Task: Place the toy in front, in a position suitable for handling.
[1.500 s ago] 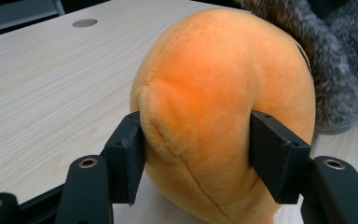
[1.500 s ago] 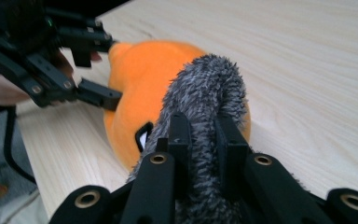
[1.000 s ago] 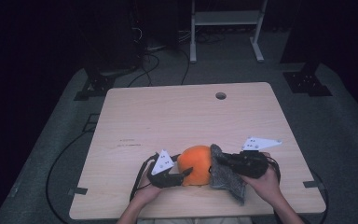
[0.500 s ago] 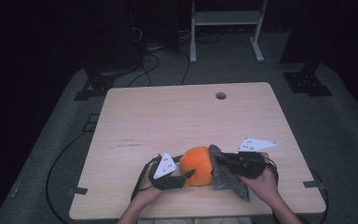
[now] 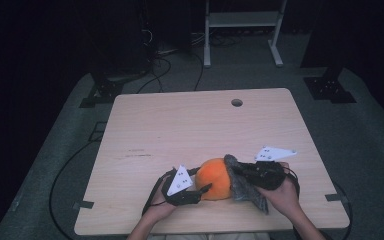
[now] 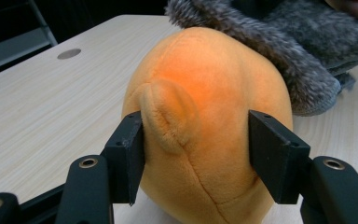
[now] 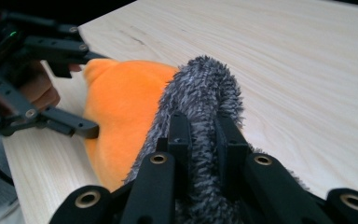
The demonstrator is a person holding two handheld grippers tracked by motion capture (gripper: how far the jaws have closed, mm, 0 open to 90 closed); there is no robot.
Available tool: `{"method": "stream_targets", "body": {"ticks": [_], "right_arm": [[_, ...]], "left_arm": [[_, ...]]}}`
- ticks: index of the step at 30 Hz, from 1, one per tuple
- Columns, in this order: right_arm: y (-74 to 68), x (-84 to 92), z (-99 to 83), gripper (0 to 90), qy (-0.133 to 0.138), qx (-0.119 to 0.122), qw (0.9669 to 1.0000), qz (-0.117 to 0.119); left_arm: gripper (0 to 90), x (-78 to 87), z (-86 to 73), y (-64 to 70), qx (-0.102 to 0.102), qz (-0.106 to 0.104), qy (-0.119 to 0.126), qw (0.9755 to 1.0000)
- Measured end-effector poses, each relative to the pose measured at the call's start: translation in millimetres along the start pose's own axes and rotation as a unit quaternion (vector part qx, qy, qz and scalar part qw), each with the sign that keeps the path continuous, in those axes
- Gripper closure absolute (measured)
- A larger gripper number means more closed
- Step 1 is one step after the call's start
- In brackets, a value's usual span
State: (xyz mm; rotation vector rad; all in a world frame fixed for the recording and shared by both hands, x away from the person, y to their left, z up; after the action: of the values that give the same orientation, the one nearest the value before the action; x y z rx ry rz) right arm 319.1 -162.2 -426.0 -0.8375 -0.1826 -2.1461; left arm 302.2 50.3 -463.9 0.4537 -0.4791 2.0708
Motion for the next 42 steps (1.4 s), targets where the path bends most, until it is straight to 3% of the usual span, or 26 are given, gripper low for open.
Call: {"method": "stream_targets", "body": {"ticks": [1,4,6,8,9,10,11,12,14,17,20,21,22,23,25,27,29,30,32,37,38,39,41,42], "right_arm": [[-1.5,3.5,1.5,78.7,0.005,-0.002,1.0000,0.006],[-20.5,5.2,8.1,78.5,0.017,0.030,0.9989,0.030],[-25.5,2.3,9.5,78.5,0.012,0.052,0.9984,0.017],[-22.8,1.2,9.3,78.6,0.008,0.051,0.9987,0.006],[-13.0,2.4,7.9,78.8,-0.003,0.039,0.9990,-0.020],[-13.0,2.4,7.9,78.8,-0.003,0.039,0.9990,-0.020],[-12.4,4.0,8.0,78.8,-0.003,0.034,0.9993,-0.015],[-21.5,7.6,10.0,78.7,0.003,0.041,0.9991,0.009],[-34.3,6.9,13.3,78.6,0.008,0.056,0.9980,0.028],[-50.9,0.0,18.6,78.6,0.002,0.079,0.9964,0.031],[-50.9,-1.7,18.9,78.8,-0.001,0.081,0.9963,0.028],[-43.0,0.5,18.6,78.9,-0.005,0.075,0.9971,0.007],[-43.0,0.5,18.6,78.9,-0.005,0.075,0.9971,0.007],[-36.3,3.5,19.1,79.0,-0.008,0.058,0.9983,0.000],[-36.6,4.0,19.3,79.0,-0.008,0.055,0.9984,0.003],[-54.4,0.4,19.8,78.6,-0.001,0.076,0.9964,0.037],[-60.7,-3.7,19.7,78.7,-0.003,0.087,0.9952,0.045],[-59.7,-4.8,19.9,78.7,-0.004,0.090,0.9951,0.042],[-49.9,-3.8,20.2,78.8,0.000,0.073,0.9967,0.037],[-13.2,0.2,4.6,78.9,-0.007,0.013,0.9998,0.012],[-13.2,0.2,4.6,78.9,-0.007,0.013,0.9998,0.012],[-3.3,0.9,-2.3,78.8,-0.011,-0.008,0.9998,0.012],[-3.8,1.1,-3.5,78.9,-0.010,-0.010,0.9998,0.014],[-6.2,0.8,-3.0,78.9,-0.010,0.000,0.9999,0.009]], "left_arm": [[40.2,-1.1,1.6,2.4,-0.008,0.005,0.000,1.0000],[40.2,-1.2,1.6,4.8,-0.019,0.009,-0.002,0.9998],[40.2,0.0,0.8,4.0,-0.016,0.006,-0.001,0.9999],[40.3,0.5,1.2,4.2,-0.012,0.003,0.002,0.9999],[40.3,0.3,2.1,4.8,-0.011,0.002,0.004,0.9999],[40.3,-0.1,3.1,5.4,-0.014,0.003,0.004,0.9999],[40.3,-0.9,4.9,7.1,-0.017,0.004,0.005,0.9998],[40.1,-1.1,7.1,8.7,-0.023,0.006,0.003,0.9997],[39.8,-1.2,9.4,12.1,-0.035,0.010,0.002,0.9993],[39.5,-0.4,10.5,16.5,-0.058,0.020,-0.004,0.9981],[39.6,-0.3,9.4,16.6,-0.056,0.018,0.000,0.9983],[39.8,-0.3,8.8,16.1,-0.055,0.018,0.000,0.9983],[39.8,-0.9,9.4,16.7,-0.054,0.017,0.002,0.9984],[39.8,-2.1,11.8,19.2,-0.059,0.017,0.002,0.9981],[39.5,-3.0,13.0,20.8,-0.065,0.019,0.002,0.9977],[39.4,-2.9,12.7,23.0,-0.075,0.020,-0.002,0.9969],[39.2,-2.2,11.3,22.1,-0.077,0.023,-0.006,0.9967],[39.2,-1.8,10.6,20.9,-0.075,0.023,-0.007,0.9969],[39.4,-1.6,10.0,19.5,-0.070,0.022,-0.007,0.9973],[39.4,1.1,-1.0,5.2,-0.033,0.012,-0.011,0.9993],[39.0,1.1,-1.0,5.2,-0.033,0.012,-0.011,0.9993],[37.6,2.4,-1.8,2.6,-0.017,0.003,-0.011,0.9998],[31.0,2.5,1.8,1.5,0.001,-0.007,-0.014,0.9999],[25.7,2.4,4.1,1.2,0.014,-0.013,-0.018,0.9997]]}}
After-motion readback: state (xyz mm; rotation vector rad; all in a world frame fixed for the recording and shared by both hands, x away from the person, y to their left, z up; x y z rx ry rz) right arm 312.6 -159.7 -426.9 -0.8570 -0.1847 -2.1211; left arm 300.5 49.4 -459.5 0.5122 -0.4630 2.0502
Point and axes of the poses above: each handheld gripper's, and its own axes: x roughly backward along the jaws, z roughly out of its top, y roughly to its right, the point moved 5 cm from there along -x, roughly forward along the jaws, and after that the axes turned 7 degrees about -y, right-handed, at the moved point
